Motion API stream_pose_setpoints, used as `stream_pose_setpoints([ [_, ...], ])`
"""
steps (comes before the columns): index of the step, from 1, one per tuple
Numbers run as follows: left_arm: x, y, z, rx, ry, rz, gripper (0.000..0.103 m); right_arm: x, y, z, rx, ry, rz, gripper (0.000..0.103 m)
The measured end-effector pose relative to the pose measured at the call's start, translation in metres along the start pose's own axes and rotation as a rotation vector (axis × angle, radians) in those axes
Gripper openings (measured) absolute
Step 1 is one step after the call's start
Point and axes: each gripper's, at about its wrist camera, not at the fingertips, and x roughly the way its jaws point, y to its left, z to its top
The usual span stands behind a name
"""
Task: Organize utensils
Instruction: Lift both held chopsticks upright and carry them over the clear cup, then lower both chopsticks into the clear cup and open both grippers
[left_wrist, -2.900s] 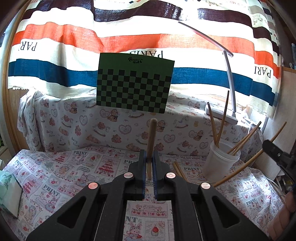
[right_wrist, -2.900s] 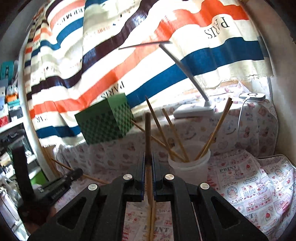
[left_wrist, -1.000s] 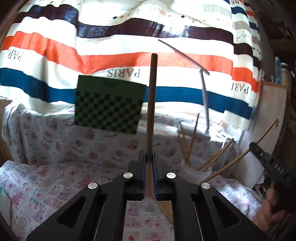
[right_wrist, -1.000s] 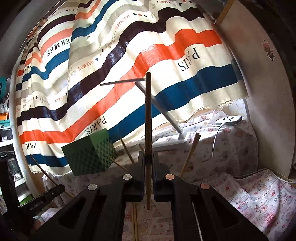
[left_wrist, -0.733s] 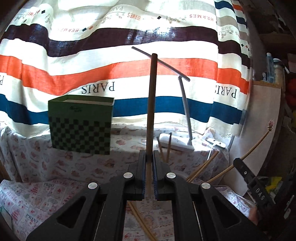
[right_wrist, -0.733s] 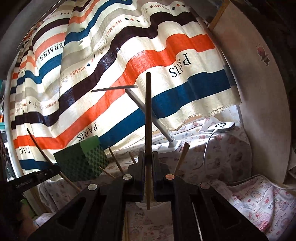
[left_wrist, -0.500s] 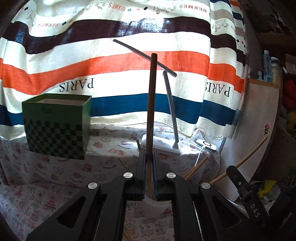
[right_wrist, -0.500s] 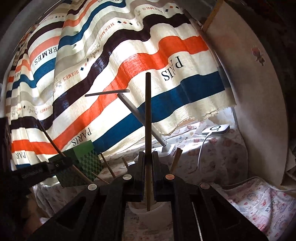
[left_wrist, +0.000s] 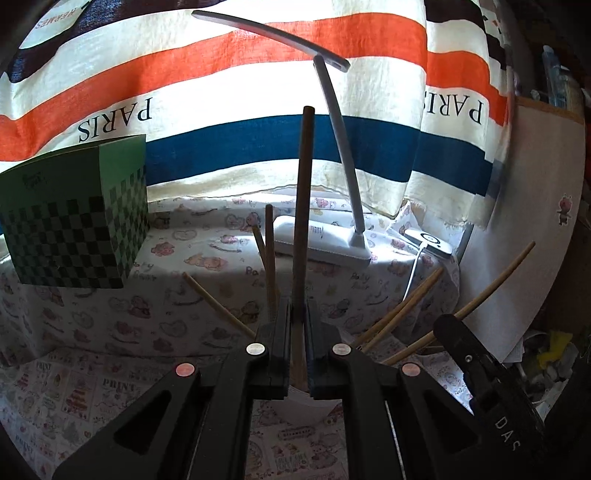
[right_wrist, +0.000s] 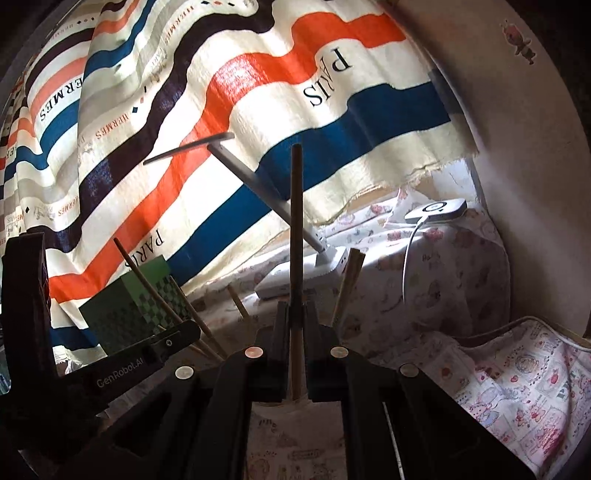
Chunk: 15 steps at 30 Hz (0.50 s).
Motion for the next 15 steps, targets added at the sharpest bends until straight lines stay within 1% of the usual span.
stream_pose_setpoints([
  [3,0.006,-0.002,-0.001,0.025,0.004,0.02,0.006,0.012,-0.004,-0.006,0.001,0.037,-0.017,0.008],
  [8,0.019,0.001,0.0,0.022,0.034,0.003,0.006,0.025,-0.013,-0.012,0.045,0.101,-0.012,0.008],
  [11,0.021,0.002,0.001,0.044,0.022,0.041,0.006,0.029,-0.014,-0.014,0.037,0.114,-0.031,0.008],
  [13,0.018,0.007,0.002,0.028,0.016,0.032,0.006,0.028,-0.013,-0.014,0.038,0.111,-0.051,0.008],
  [14,0.016,0.01,0.003,0.017,0.01,0.031,0.007,0.028,-0.013,-0.015,0.035,0.109,-0.068,0.01],
  [15,0.012,0.013,0.003,0.012,0.0,0.035,0.012,0.027,-0.012,-0.014,0.028,0.112,-0.082,0.01],
])
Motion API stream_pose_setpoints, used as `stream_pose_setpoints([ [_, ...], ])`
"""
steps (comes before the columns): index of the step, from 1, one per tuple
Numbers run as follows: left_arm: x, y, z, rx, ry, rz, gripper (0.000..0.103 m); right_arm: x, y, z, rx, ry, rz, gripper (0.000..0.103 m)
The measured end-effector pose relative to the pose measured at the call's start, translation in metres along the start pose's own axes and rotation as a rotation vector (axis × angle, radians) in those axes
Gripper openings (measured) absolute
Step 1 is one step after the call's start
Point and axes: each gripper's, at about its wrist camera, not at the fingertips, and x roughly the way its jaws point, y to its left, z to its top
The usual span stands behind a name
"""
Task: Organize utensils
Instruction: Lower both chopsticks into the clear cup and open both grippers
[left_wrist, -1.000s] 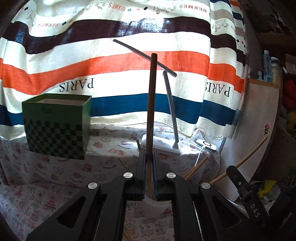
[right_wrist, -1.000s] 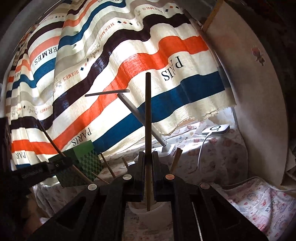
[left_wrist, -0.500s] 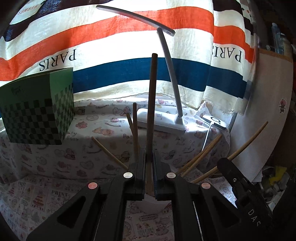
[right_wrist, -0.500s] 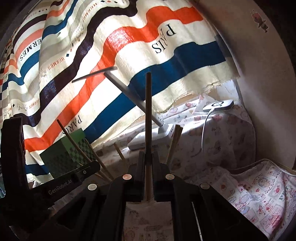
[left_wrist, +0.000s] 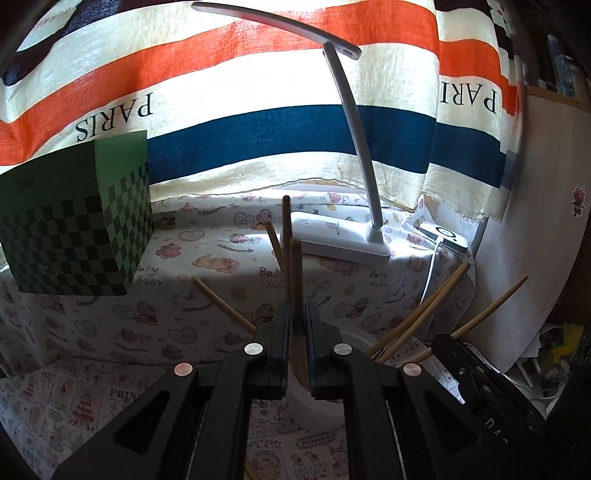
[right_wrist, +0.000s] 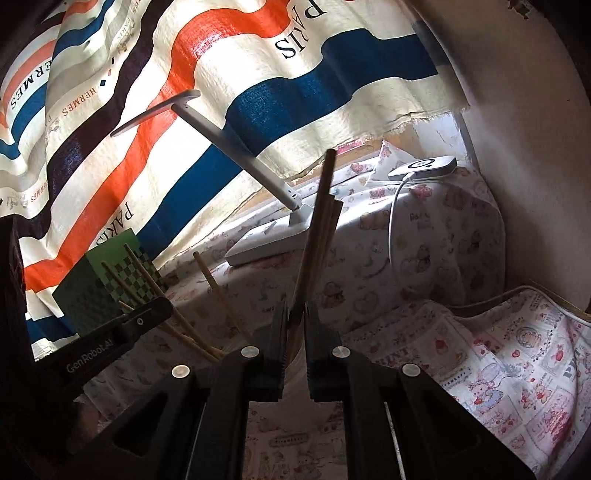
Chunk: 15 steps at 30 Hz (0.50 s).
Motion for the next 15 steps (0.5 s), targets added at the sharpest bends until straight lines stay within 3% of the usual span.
stream_pose_setpoints([
  [3,-0.022,0.007,-0.001,0.021,-0.072,0.028,0.044,-0.002,0.006,0.0,-0.028,0.03,-0.028,0.013],
  [5,-0.035,0.012,-0.001,0.047,-0.089,0.082,0.046,-0.003,0.012,-0.001,-0.044,0.077,-0.003,0.032],
  [7,-0.044,0.023,-0.002,0.043,-0.082,0.097,0.046,-0.004,0.02,-0.006,-0.068,0.126,0.029,0.041],
  [11,-0.069,0.045,-0.012,0.012,-0.122,0.141,0.049,-0.014,0.044,-0.02,-0.166,0.129,0.041,0.041],
  [15,-0.088,0.063,-0.022,0.028,-0.151,0.207,0.062,-0.017,0.06,-0.032,-0.215,0.154,0.085,0.041],
])
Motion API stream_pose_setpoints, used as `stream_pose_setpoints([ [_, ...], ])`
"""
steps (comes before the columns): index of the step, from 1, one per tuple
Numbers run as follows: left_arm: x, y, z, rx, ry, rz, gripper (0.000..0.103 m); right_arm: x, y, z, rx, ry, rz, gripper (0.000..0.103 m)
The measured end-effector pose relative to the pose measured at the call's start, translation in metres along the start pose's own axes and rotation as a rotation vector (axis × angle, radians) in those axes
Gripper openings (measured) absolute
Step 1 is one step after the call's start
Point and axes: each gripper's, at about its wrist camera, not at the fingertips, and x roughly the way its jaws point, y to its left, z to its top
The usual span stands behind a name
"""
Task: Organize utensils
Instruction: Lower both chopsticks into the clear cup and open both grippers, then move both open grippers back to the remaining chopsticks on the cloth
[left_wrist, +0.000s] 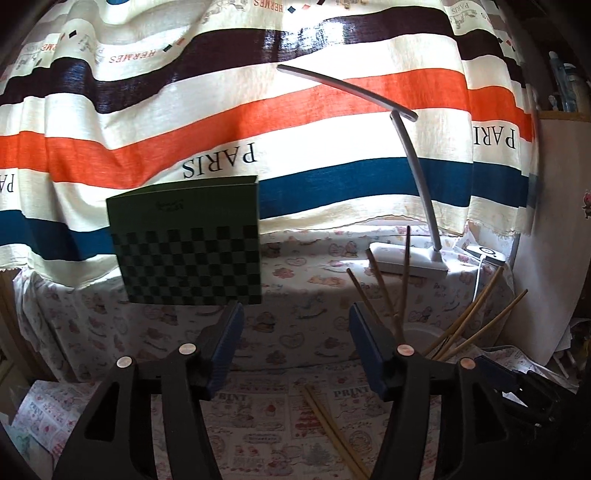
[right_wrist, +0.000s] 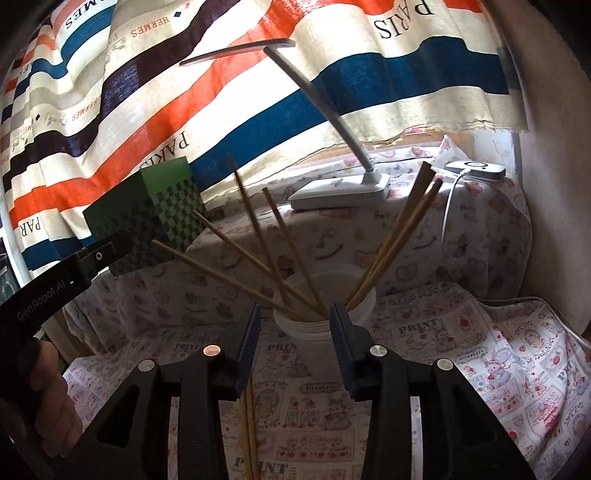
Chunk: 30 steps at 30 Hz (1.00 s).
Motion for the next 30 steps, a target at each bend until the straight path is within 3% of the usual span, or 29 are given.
stream_pose_setpoints([
  [4,-0.011,0.018,-0.006,-0.005,-0.012,0.034,0.08,0.009,0.003,-0.007,0.013,0.073,0.048,0.041],
  [10,-0.011,0.049,-0.025,-0.114,0.034,0.037,0.09,0.025,0.007,-0.017,-0.018,0.155,0.063,0.042],
  [16,0.002,0.059,-0.061,-0.158,0.121,0.055,0.091,0.047,0.015,-0.029,-0.05,0.298,0.099,0.042],
  [21,0.017,0.059,-0.077,-0.151,0.25,0.092,0.091,0.066,0.023,-0.043,-0.096,0.418,0.089,0.042],
  [26,0.03,0.06,-0.09,-0.172,0.333,0.108,0.091,0.08,0.034,-0.06,-0.17,0.502,0.076,0.042],
  [30,0.042,0.056,-0.1,-0.126,0.369,0.172,0.091,0.09,0.031,-0.069,-0.159,0.55,0.083,0.042],
])
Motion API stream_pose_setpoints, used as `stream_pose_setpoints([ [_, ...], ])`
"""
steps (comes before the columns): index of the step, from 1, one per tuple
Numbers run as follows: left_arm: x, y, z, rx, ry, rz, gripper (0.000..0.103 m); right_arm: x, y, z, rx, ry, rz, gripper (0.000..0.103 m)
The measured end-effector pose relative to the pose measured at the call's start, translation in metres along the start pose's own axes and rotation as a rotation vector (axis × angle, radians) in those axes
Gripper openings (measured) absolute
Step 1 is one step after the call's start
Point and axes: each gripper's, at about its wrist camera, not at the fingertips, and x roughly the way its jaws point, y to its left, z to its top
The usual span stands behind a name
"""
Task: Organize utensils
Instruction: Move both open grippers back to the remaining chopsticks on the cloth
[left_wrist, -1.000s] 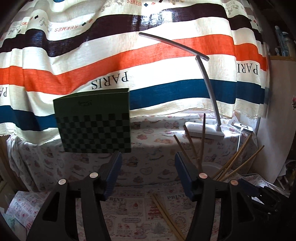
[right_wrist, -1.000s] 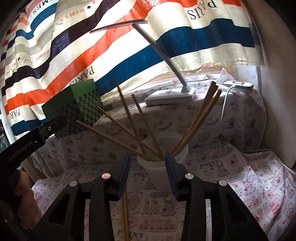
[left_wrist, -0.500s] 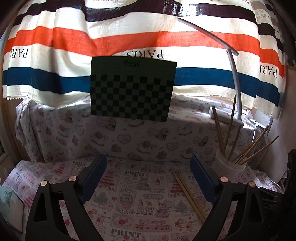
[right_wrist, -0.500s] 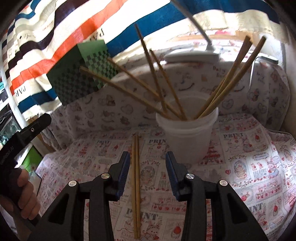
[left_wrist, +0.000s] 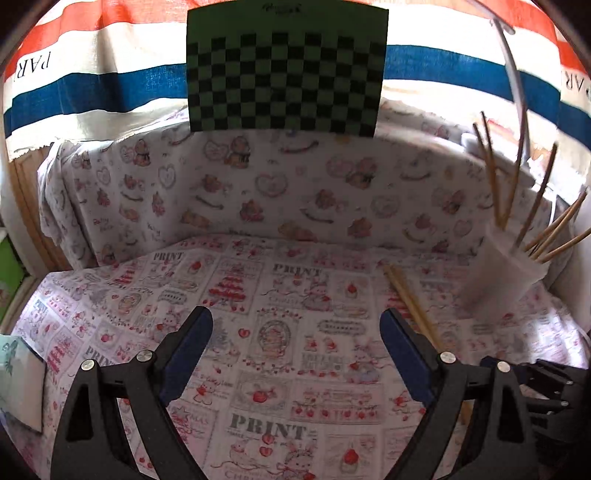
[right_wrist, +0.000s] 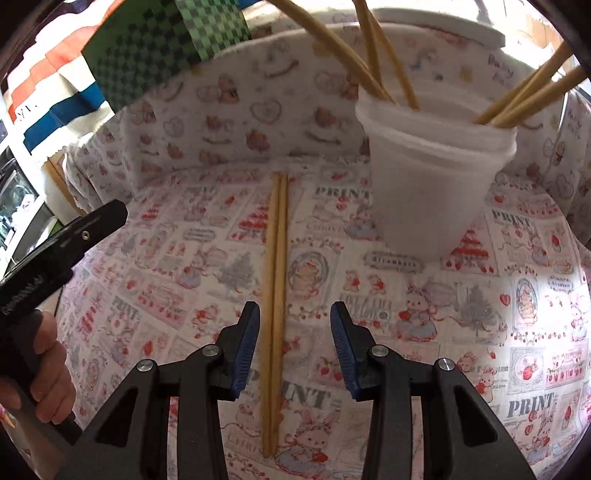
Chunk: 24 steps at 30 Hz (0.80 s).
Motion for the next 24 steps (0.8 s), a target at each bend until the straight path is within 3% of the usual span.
stream_pose_setpoints([
  [6,0.01,0.002,-0.005,0.002,-0.021,0.042,0.091,0.006,0.003,-0.002,-0.047,0.008,-0.025,0.039],
  [15,0.007,0.017,0.0,-0.057,-0.001,0.053,0.091,0.009,0.019,-0.005,-0.134,-0.019,-0.15,0.039],
  [18,0.008,0.02,0.001,-0.058,0.008,0.083,0.091,0.009,0.02,-0.007,-0.147,-0.016,-0.178,0.032],
  [21,0.003,0.019,0.005,-0.013,-0.039,0.169,0.091,0.009,0.018,-0.007,-0.127,-0.01,-0.171,0.029],
  [23,-0.001,0.023,0.007,-0.011,-0.055,0.193,0.091,0.008,0.018,-0.007,-0.111,-0.001,-0.143,0.015],
  [24,-0.002,0.026,0.008,-0.027,-0.042,0.184,0.091,0.008,0.019,-0.008,-0.109,0.003,-0.133,0.014],
])
